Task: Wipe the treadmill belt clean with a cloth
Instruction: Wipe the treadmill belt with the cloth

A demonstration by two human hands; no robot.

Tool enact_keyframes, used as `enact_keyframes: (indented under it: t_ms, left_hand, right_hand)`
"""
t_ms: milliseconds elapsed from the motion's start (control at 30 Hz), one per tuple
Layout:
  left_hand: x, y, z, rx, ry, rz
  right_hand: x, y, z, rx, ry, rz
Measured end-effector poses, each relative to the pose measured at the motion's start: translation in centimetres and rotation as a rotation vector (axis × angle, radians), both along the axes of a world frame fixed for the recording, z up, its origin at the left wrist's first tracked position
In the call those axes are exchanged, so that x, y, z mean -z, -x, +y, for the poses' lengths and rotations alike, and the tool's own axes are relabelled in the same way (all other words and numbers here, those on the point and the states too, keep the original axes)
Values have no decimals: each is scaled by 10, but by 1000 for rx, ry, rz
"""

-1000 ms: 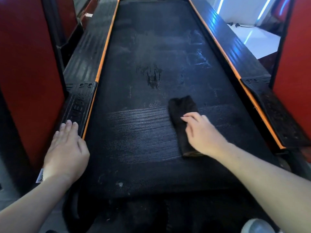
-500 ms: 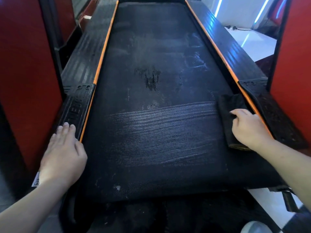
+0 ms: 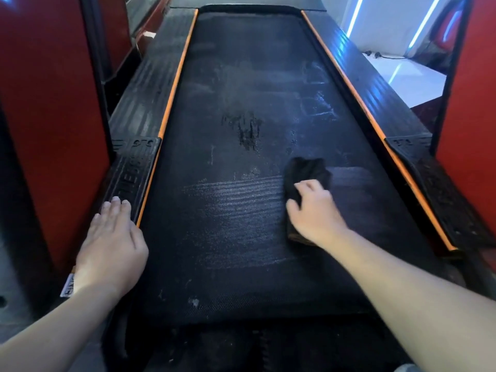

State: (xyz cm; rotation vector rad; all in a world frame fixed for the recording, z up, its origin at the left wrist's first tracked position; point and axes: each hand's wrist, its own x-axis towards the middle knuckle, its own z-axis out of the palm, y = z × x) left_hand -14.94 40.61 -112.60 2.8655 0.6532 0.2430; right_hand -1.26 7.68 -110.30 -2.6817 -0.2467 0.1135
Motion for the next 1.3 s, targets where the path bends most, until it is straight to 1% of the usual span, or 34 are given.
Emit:
enact_keyframes:
  t_ms: [267, 367, 500, 567, 733, 900, 1167, 1300]
  left_hand:
    - [1, 1, 3, 12, 37, -18]
    - [0, 0, 3, 25, 50, -38]
    - [0, 1, 4, 33, 68, -41]
    - [1, 1, 4, 32, 70, -49]
    - [2, 0, 5, 34, 55, -42]
    - [2, -1, 5, 22, 52, -37]
    - [0, -1, 2, 20, 32, -3]
    - [-1, 0, 1, 15, 49, -9]
  right_hand:
    - [6, 44, 141, -308, -82, 65]
    - [4, 53, 174, -388, -118, 119]
    - [0, 55, 200, -439, -207, 223]
    - [1, 55, 205, -483, -198, 226]
    - [5, 59, 205, -531, -149, 157]
    - [14, 59, 194, -551, -47, 1]
    - [8, 68, 123, -494, -75, -18]
    - [13, 66, 74, -384, -123, -11]
